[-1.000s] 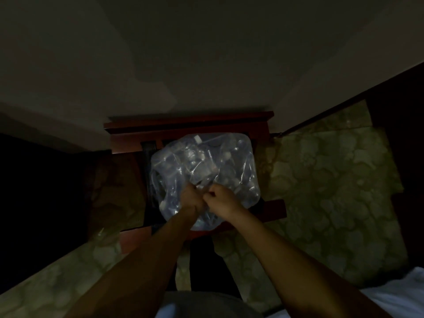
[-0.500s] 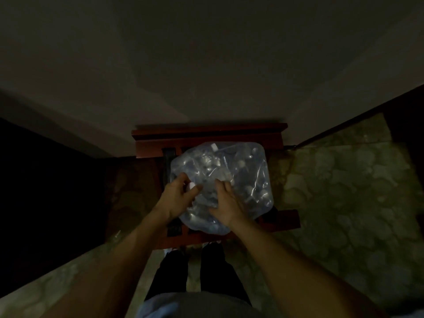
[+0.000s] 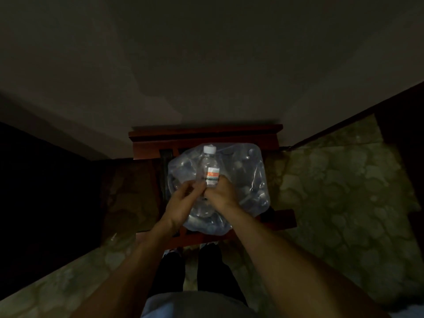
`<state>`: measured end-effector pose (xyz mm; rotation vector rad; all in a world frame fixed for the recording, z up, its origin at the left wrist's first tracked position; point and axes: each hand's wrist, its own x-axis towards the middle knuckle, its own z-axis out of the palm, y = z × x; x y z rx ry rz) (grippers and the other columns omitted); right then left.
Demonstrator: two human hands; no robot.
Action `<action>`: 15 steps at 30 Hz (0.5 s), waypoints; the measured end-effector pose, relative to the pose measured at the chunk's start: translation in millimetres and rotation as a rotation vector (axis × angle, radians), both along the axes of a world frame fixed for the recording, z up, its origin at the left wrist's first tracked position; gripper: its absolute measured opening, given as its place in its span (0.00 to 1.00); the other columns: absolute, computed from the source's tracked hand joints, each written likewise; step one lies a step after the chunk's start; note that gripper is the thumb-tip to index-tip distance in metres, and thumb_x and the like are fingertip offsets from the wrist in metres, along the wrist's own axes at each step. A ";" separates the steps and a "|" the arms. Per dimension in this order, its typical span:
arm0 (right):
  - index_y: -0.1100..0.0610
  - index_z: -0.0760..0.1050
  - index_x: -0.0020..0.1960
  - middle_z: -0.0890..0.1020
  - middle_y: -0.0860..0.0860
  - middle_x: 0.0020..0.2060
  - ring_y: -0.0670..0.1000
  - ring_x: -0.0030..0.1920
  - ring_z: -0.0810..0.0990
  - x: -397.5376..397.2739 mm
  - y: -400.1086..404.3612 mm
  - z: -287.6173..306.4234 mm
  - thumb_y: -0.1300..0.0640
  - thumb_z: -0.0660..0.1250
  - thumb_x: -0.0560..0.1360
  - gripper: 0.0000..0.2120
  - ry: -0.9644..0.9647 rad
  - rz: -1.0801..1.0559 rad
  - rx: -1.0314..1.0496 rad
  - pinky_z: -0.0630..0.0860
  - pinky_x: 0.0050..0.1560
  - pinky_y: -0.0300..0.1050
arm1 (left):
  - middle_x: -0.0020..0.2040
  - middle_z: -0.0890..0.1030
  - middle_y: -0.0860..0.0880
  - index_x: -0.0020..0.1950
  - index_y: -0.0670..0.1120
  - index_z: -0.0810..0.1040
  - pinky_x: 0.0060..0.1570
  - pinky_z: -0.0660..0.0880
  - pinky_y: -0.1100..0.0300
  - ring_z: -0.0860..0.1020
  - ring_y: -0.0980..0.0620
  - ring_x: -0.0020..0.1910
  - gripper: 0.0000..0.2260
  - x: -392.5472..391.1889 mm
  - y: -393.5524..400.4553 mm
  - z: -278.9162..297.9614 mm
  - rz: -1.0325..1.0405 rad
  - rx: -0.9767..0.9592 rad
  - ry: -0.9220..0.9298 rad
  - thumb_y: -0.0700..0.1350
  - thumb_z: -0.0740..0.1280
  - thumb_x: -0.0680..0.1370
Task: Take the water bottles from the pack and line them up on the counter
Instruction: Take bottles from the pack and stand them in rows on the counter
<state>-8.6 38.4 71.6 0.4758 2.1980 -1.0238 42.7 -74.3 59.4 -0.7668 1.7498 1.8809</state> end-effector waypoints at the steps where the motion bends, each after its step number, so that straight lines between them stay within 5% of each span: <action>1: 0.57 0.73 0.59 0.82 0.55 0.53 0.56 0.52 0.82 0.1 -3.1 1.0 0.49 0.73 0.71 0.21 -0.025 0.022 -0.041 0.80 0.55 0.54 | 0.54 0.84 0.50 0.60 0.49 0.79 0.57 0.78 0.56 0.83 0.54 0.53 0.17 0.1 0.0 -1.4 0.033 0.033 0.001 0.58 0.67 0.77; 5: 0.53 0.76 0.56 0.82 0.48 0.46 0.46 0.44 0.82 7.1 -5.1 -0.6 0.56 0.67 0.77 0.08 -0.138 0.128 -0.345 0.79 0.41 0.38 | 0.51 0.86 0.45 0.58 0.46 0.80 0.53 0.81 0.50 0.84 0.46 0.52 0.14 0.4 -12.6 -7.0 0.231 0.077 -0.039 0.52 0.71 0.76; 8: 0.59 0.80 0.52 0.84 0.57 0.45 0.48 0.36 0.80 10.1 -0.6 -17.4 0.61 0.62 0.79 0.08 -0.156 0.022 -0.329 0.75 0.32 0.35 | 0.53 0.84 0.43 0.61 0.46 0.77 0.53 0.81 0.42 0.84 0.44 0.51 0.19 9.4 -31.8 -15.6 0.297 0.030 -0.158 0.55 0.72 0.74; 11: 0.67 0.78 0.54 0.79 0.63 0.42 0.56 0.41 0.77 11.8 7.2 -47.4 0.64 0.61 0.78 0.10 -0.142 -0.149 -0.080 0.75 0.43 0.49 | 0.57 0.83 0.44 0.63 0.50 0.76 0.54 0.80 0.40 0.83 0.42 0.54 0.20 15.4 -46.0 -19.5 0.287 0.077 -0.170 0.56 0.72 0.74; 15: 0.64 0.79 0.58 0.82 0.63 0.55 0.62 0.58 0.80 11.0 12.5 -72.0 0.61 0.62 0.78 0.13 -0.125 0.009 0.174 0.75 0.61 0.53 | 0.58 0.83 0.46 0.63 0.50 0.76 0.52 0.81 0.43 0.84 0.45 0.54 0.23 14.4 -50.0 -21.9 0.297 0.127 -0.157 0.57 0.72 0.71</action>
